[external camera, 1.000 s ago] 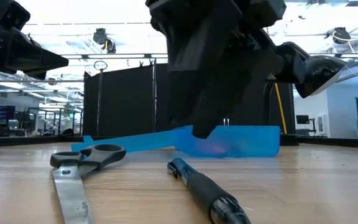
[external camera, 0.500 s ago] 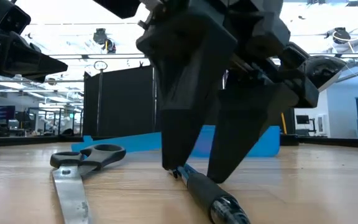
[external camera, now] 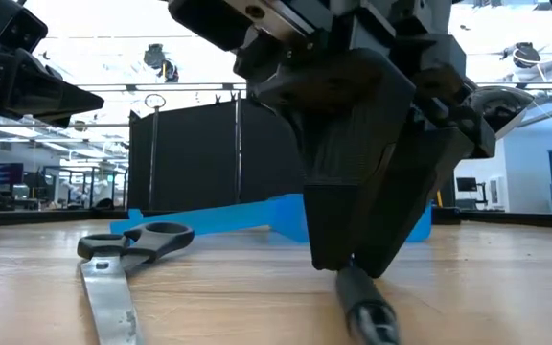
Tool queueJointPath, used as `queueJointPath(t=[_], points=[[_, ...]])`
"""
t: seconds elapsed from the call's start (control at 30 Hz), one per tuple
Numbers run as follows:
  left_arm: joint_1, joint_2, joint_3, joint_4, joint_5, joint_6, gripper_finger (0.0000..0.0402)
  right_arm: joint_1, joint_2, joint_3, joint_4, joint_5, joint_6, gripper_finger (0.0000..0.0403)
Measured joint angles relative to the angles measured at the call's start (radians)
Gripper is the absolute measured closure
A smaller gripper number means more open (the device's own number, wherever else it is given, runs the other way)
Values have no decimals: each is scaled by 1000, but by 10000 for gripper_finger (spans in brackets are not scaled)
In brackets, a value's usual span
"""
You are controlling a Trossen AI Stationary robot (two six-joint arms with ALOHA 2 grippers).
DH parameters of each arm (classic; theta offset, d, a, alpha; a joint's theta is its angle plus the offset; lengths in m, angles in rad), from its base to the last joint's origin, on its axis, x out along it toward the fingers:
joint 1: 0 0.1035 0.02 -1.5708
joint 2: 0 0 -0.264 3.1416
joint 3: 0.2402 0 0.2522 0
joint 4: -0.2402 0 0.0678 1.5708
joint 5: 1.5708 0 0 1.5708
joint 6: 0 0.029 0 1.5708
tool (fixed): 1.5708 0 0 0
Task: Pick & place school supplies into a supply box
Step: Put the black transparent pen into the blue supply box
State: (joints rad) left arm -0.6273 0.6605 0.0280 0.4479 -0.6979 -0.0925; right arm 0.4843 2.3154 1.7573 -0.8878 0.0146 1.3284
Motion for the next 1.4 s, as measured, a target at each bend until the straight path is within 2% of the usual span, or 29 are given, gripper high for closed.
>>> queueJointPath(t=[0.13,0.23,0.63,0.83,0.93,1.03,1.13,1.4], points=[[0,0,0,-2,0,0,374,-2,-5,-43,13,-43,-14,288],[0,0,0,-2,0,0,370,5,-6,-50,12,-36,-87,293],[0,0,0,-2,0,-10,398,6,-7,-50,-60,-16,-338,311],[0,0,0,-4,0,-21,377,25,-8,-50,-97,-6,-381,312],[0,0,0,-4,0,-31,370,42,-8,-50,-98,7,-345,312],[0,0,0,-4,0,-47,371,60,-8,-53,-71,36,-239,313],[0,0,0,-4,0,-48,377,77,-6,-55,-59,101,-131,313],[0,0,0,-3,0,-48,398,95,-5,-56,-65,154,2,298]])
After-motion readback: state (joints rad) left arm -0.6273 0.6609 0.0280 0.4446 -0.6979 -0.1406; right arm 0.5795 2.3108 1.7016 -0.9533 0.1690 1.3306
